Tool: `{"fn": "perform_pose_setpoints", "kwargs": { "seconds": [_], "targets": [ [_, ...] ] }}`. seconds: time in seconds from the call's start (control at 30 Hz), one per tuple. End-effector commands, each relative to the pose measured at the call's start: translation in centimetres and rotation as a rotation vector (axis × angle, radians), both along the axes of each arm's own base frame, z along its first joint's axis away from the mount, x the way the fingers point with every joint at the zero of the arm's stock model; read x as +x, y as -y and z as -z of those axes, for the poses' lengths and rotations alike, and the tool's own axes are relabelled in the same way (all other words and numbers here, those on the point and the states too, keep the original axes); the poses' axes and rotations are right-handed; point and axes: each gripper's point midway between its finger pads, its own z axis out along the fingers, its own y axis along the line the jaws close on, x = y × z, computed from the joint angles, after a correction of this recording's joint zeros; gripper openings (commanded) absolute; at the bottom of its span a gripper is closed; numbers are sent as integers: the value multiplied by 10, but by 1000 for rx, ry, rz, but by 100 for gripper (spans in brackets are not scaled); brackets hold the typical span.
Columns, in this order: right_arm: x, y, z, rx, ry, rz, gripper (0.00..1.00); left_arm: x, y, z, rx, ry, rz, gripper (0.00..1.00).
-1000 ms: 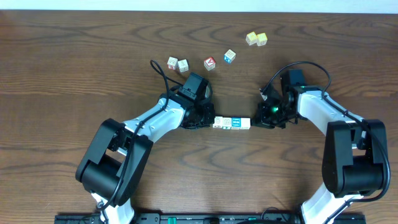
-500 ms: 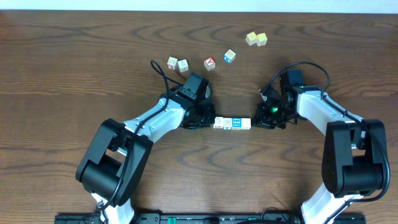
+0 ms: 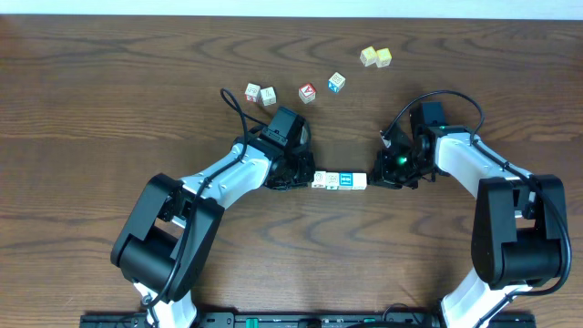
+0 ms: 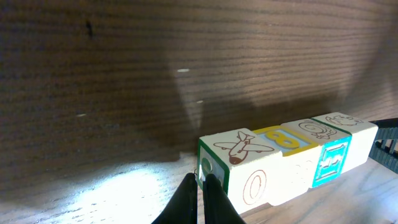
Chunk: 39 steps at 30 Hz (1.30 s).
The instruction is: Lift 4 blocks
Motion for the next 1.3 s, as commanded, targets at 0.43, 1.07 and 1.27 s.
{"fn": "perform_pose_setpoints", "kwargs": {
  "seconds": [0.43,1.07,1.27],
  "targets": [
    [-4,-16,-8,94,-15,-11,1,-12,11,-3,-65,-46,45,7],
    [-5,-23,-13,145,-19,-14,1,-14,13,-5,-80,-54,52,7],
    [-5,-22,-12,135,-20,-14,1,-14,13,-5,-80,-55,52,7]
  ]
}}
